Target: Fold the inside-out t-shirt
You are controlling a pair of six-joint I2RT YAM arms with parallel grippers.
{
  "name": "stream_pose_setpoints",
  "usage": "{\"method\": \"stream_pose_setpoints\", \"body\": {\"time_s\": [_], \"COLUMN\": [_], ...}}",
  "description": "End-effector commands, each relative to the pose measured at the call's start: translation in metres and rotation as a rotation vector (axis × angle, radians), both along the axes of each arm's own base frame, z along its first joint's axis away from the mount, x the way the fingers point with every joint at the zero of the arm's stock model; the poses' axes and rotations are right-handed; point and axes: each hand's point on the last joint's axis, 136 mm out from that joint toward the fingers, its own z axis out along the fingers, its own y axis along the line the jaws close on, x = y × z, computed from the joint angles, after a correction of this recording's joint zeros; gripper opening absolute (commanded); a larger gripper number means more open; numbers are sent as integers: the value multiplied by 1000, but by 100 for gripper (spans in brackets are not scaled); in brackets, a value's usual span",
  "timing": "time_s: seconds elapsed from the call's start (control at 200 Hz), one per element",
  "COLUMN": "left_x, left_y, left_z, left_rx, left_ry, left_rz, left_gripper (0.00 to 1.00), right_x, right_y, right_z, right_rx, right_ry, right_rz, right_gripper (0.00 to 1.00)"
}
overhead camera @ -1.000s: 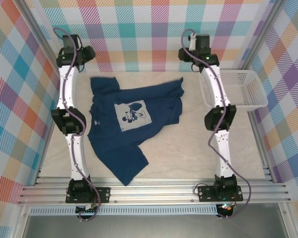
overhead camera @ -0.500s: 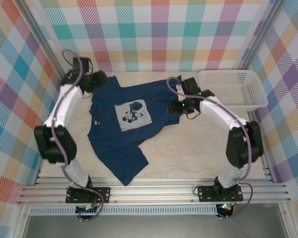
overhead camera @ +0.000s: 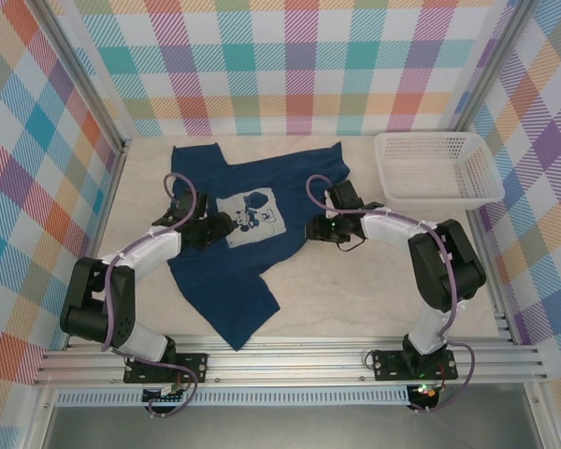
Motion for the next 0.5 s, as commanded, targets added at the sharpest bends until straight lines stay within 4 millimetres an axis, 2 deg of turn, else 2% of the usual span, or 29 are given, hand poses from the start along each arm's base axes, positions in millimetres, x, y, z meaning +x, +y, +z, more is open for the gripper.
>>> {"method": "stream_pose_setpoints", "body": {"time_s": [0.0,0.095,0.26,0.39,0.495], "left_x": [7,2,-4,-7,-10], "left_y": [-2,4,9,15,20], "left_z": [-6,-17,-35,-49,-58], "left_rx": [17,49,76,109,129], "left_ry": [-40,-22,4,29,40], "left_rz": [-3,-1,4,15,29], "left_gripper": [67,67,67,67,67], "right_x": [21,27,32,35,34], "right_y": [0,-4,-8,-17,-32], "right_z": [-1,-5,-9,-4,3], "right_rx": [-17,-52,-87,-123,-148], "right_ry": [-59,-74,-85,-106,-117], "right_rz": [-33,-35,-32,-39,-52], "right_gripper": [41,31,22,16,7]}}
